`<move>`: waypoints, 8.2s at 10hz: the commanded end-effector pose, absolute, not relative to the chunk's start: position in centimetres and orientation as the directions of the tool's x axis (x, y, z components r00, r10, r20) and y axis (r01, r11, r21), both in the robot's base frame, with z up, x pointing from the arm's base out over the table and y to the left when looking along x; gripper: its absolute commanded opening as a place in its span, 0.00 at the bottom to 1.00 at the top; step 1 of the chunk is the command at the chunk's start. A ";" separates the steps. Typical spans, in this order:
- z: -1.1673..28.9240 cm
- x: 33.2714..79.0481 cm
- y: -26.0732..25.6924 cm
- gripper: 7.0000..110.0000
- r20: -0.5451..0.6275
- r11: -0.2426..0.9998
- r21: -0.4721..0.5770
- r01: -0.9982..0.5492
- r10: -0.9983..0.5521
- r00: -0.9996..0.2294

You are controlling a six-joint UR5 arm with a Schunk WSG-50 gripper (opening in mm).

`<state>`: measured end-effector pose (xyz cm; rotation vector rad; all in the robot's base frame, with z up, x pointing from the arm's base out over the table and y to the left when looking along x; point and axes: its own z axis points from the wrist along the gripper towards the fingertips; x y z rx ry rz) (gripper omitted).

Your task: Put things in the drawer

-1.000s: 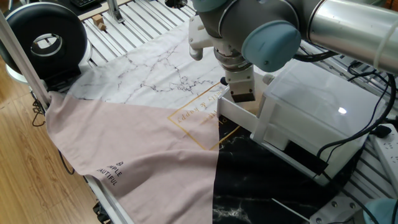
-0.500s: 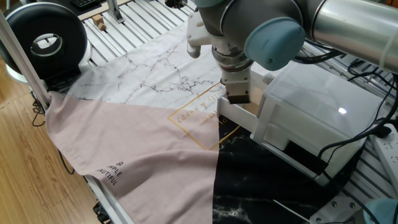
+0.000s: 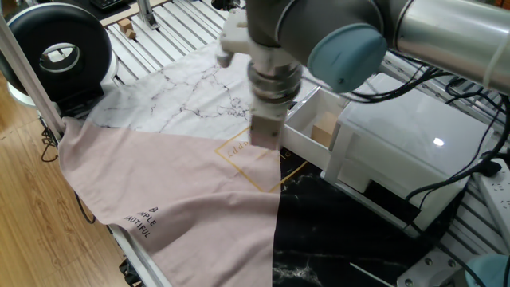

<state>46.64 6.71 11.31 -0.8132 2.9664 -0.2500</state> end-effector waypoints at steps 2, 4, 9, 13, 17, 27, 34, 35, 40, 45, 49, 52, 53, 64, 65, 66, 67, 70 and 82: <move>11.9 47.6 11.9 0.36 -0.121 0.941 -0.094 -0.327 -0.336 -0.934; 12.0 47.2 10.2 0.36 -0.090 0.951 -0.151 -0.271 -0.286 -0.954; 12.0 46.4 9.7 0.36 -0.049 0.936 -0.161 -0.312 -0.324 -0.945; 11.6 53.1 5.8 0.36 -0.106 0.909 -0.169 -0.381 -0.401 -0.910; 9.7 58.7 9.0 0.36 -0.220 0.943 -0.141 -0.302 -0.327 -0.919; 8.7 56.5 9.2 0.36 -0.132 0.977 -0.114 -0.181 -0.196 -0.972; 8.7 57.2 10.9 0.36 -0.172 0.974 -0.060 -0.219 -0.226 -0.959; 8.7 57.4 10.7 0.36 -0.179 0.975 -0.070 -0.212 -0.221 -0.959; 8.9 56.6 7.6 0.36 -0.128 0.974 -0.173 -0.149 -0.172 -0.977; 8.8 55.4 7.3 0.36 -0.078 0.971 -0.180 -0.155 -0.171 -0.982; 12.5 59.2 8.5 0.36 -0.030 0.972 -0.158 -0.173 -0.180 -0.983; 14.5 60.5 6.2 0.36 -0.022 0.958 -0.177 -0.224 -0.232 -0.973; 13.7 61.2 5.0 0.36 -0.033 0.952 -0.190 -0.241 -0.251 -0.967; 12.3 62.7 4.9 0.36 -0.055 0.975 -0.126 -0.184 -0.192 -0.980; 11.6 65.3 3.1 0.36 -0.031 0.967 -0.130 -0.218 -0.224 -0.974; 9.8 68.5 0.6 0.36 -0.006 0.956 -0.157 -0.248 -0.252 -0.968; 8.4 70.8 -0.8 0.36 0.000 0.947 -0.169 -0.272 -0.276 -0.961; 6.4 72.3 -6.6 0.36 0.113 0.849 -0.314 -0.424 -0.410 -0.905; 3.8 60.6 -8.2 0.57 0.234 0.805 -0.043 -0.592 -0.568 -0.789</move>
